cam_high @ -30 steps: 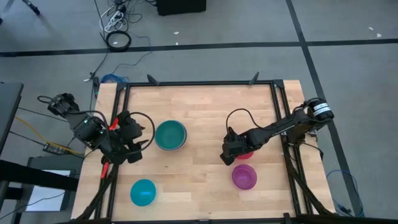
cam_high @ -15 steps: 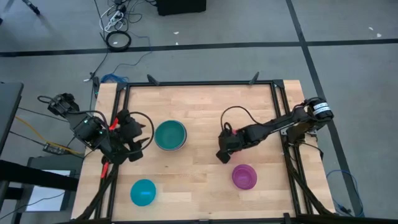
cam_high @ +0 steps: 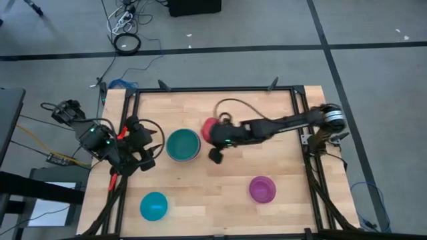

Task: Nest bowls inside each other
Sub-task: Stack the red bowl on top of the green bowl

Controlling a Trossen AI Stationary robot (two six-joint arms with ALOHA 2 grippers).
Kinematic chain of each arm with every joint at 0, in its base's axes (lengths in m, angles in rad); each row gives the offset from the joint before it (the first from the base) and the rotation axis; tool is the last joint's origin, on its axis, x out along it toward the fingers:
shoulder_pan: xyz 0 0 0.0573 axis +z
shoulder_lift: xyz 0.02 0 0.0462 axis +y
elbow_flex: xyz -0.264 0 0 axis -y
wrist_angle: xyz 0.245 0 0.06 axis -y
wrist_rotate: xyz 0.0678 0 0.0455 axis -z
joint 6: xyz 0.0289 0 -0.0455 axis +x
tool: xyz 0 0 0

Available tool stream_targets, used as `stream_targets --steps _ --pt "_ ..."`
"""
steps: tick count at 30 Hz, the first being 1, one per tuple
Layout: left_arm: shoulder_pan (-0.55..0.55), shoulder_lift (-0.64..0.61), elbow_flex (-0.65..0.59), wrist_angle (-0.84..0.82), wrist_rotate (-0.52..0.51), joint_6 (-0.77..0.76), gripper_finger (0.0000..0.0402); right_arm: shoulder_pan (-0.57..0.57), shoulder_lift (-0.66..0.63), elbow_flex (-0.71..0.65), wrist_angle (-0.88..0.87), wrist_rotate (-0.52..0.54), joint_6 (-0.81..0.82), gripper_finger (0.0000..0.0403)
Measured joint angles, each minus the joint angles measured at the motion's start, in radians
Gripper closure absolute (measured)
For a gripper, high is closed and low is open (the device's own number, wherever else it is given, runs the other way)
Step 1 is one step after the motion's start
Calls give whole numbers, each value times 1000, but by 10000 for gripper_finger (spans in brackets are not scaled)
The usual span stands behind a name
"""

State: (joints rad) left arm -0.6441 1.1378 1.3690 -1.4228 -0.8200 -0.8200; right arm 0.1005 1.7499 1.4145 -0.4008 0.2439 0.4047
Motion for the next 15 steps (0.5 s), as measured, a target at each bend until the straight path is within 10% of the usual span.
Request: stream_targets --steps 15 --pt "0 0 0 26 -26 -4 156 -40 421 563 -150 -131 -225 403"
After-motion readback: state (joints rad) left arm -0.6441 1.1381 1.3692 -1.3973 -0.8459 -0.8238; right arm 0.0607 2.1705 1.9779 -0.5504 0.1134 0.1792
